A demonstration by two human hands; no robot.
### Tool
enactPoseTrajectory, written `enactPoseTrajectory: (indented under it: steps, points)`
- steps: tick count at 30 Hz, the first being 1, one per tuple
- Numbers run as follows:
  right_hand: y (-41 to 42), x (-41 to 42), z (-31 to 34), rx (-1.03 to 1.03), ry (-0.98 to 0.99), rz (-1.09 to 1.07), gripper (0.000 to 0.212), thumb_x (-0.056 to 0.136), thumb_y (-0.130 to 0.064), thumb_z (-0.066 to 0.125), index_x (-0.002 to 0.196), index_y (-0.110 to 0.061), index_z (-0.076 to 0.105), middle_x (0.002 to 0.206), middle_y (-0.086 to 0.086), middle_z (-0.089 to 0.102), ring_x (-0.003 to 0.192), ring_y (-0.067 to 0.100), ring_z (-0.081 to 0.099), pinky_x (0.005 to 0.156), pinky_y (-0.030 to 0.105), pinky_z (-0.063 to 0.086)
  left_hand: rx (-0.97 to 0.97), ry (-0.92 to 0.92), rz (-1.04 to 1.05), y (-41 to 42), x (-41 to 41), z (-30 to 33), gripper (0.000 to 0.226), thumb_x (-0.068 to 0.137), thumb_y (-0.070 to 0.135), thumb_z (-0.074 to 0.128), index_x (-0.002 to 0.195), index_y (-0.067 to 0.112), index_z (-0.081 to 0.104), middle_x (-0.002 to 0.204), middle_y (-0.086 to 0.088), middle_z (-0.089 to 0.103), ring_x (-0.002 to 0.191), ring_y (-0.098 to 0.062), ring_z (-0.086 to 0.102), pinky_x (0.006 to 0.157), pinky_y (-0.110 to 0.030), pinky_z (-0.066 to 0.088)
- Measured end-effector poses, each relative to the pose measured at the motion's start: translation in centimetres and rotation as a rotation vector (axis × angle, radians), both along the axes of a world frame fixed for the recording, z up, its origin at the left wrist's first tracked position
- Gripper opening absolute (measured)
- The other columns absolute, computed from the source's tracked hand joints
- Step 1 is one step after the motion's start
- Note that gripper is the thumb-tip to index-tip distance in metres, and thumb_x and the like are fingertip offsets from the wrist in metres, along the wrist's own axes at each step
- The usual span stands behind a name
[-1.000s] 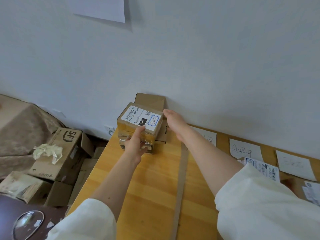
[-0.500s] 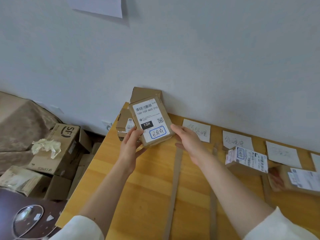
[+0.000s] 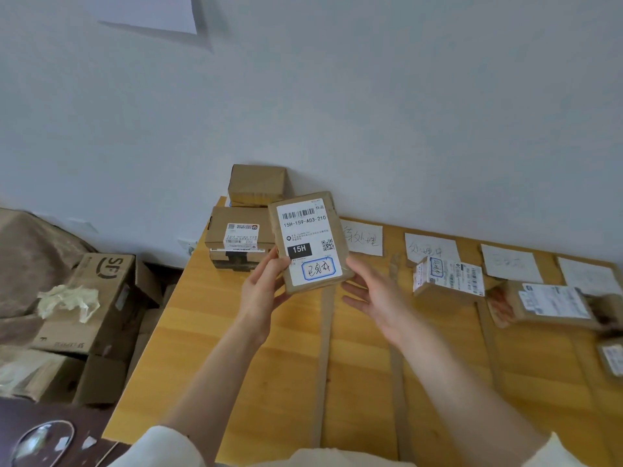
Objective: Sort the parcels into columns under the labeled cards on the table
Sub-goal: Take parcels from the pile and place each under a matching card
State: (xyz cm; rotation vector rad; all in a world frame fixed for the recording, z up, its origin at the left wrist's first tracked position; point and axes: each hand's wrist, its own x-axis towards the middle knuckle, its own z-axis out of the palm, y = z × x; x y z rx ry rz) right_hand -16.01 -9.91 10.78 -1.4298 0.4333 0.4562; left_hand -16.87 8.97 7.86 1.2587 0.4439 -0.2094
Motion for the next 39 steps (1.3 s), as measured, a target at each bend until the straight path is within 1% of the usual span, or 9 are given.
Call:
enactPoseTrajectory:
  steps: [2, 4, 6, 11, 17, 22, 25, 32, 39]
  points:
    - [-0.3, -0.6, -0.1, 0.005, 0.001, -0.019, 0.014, 0.093, -0.032, 0.060, 0.090, -0.018, 0.057, 0.096, -0.001, 0.068, 0.099, 0.018, 0.062, 0.100, 0.042, 0.048, 0.006, 0.002, -0.023, -0.5, -0.3, 0.0, 0.066, 0.073, 0.044, 0.062, 0.136, 0.027, 0.053, 0.102, 0.003, 0.076, 0.100, -0.009, 0.068, 0.077, -0.028, 0.051]
    - [-0.6, -1.2, -0.3, 0.003, 0.002, -0.019, 0.007, 0.090, -0.037, 0.063, 0.097, -0.034, 0.062, 0.107, 0.001, 0.067, 0.106, 0.020, 0.063, 0.101, 0.044, 0.048, 0.012, 0.007, -0.043, -0.8, -0.6, -0.1, 0.068, 0.073, 0.046, 0.063, 0.136, 0.026, 0.052, 0.102, 0.003, 0.075, 0.103, -0.010, 0.067, 0.079, -0.029, 0.051]
    - [-0.8, -1.7, -0.2, 0.007, -0.017, -0.051, 0.013, 0.090, -0.036, 0.063, 0.091, -0.044, 0.054, 0.116, 0.004, 0.064, 0.112, 0.023, 0.060, 0.101, 0.045, 0.048, 0.016, 0.012, -0.061, -1.2, -0.8, -0.1, 0.067, 0.074, 0.047, 0.063, 0.137, 0.025, 0.052, 0.103, 0.003, 0.075, 0.106, -0.012, 0.066, 0.081, -0.030, 0.051]
    - [-1.4, -3.1, -0.4, -0.025, -0.028, -0.081, 0.009, 0.090, -0.041, 0.063, 0.095, -0.047, 0.058, 0.120, -0.001, 0.065, 0.113, 0.019, 0.059, 0.099, 0.043, 0.050, 0.018, 0.026, -0.104, -2.0, -1.1, -0.3, 0.067, 0.074, 0.047, 0.062, 0.136, 0.025, 0.053, 0.105, 0.004, 0.075, 0.108, -0.013, 0.065, 0.082, -0.032, 0.050]
    - [-4.3, -5.6, -1.4, -0.083, 0.018, -0.091, 0.039, 0.084, -0.054, 0.063, 0.116, -0.032, 0.065, 0.106, -0.012, 0.072, 0.108, 0.010, 0.060, 0.096, 0.035, 0.051, 0.036, 0.059, -0.256, -5.2, -2.6, -0.5, 0.064, 0.075, 0.046, 0.061, 0.135, 0.021, 0.054, 0.105, 0.003, 0.075, 0.103, -0.011, 0.066, 0.082, -0.031, 0.050]
    - [-8.4, -8.1, -1.8, -0.104, 0.092, -0.195, 0.038, 0.084, -0.052, 0.063, 0.107, -0.023, 0.069, 0.091, -0.009, 0.074, 0.092, 0.010, 0.064, 0.095, 0.034, 0.052, 0.035, 0.113, -0.392, -9.5, -4.1, -1.1, 0.046, 0.091, 0.043, 0.053, 0.134, 0.025, 0.055, 0.110, 0.005, 0.073, 0.106, -0.011, 0.065, 0.085, -0.030, 0.049]
    - [-11.6, -9.3, -1.9, -0.095, 0.113, -0.302, 0.029, 0.086, -0.049, 0.062, 0.092, -0.022, 0.070, 0.072, -0.012, 0.071, 0.080, 0.011, 0.062, 0.092, 0.035, 0.050, 0.006, 0.169, -0.378, -12.8, -4.6, -1.6, 0.035, 0.092, 0.047, 0.050, 0.120, 0.029, 0.061, 0.119, 0.003, 0.069, 0.111, -0.013, 0.062, 0.092, -0.034, 0.050]
    - [-21.1, -12.0, -3.6, 0.044, 0.186, -0.620, 0.032, 0.085, -0.051, 0.061, 0.099, -0.022, 0.067, 0.096, -0.001, 0.070, 0.094, 0.017, 0.061, 0.092, 0.036, 0.047, 0.075, 0.326, -0.334, -20.1, -6.0, -3.9, 0.037, 0.093, 0.042, 0.051, 0.122, 0.020, 0.061, 0.119, -0.002, 0.066, 0.110, -0.018, 0.062, 0.089, -0.037, 0.051]
    - [-29.0, -14.1, -7.2, 0.093, 0.278, -0.768, 0.045, 0.078, -0.055, 0.066, 0.106, -0.018, 0.066, 0.107, 0.005, 0.067, 0.098, 0.020, 0.061, 0.076, 0.030, 0.049, 0.165, 0.387, -0.373, -25.2, -7.5, -5.8, 0.033, 0.094, 0.037, 0.057, 0.118, 0.015, 0.060, 0.118, -0.001, 0.066, 0.107, -0.018, 0.062, 0.088, -0.036, 0.050]
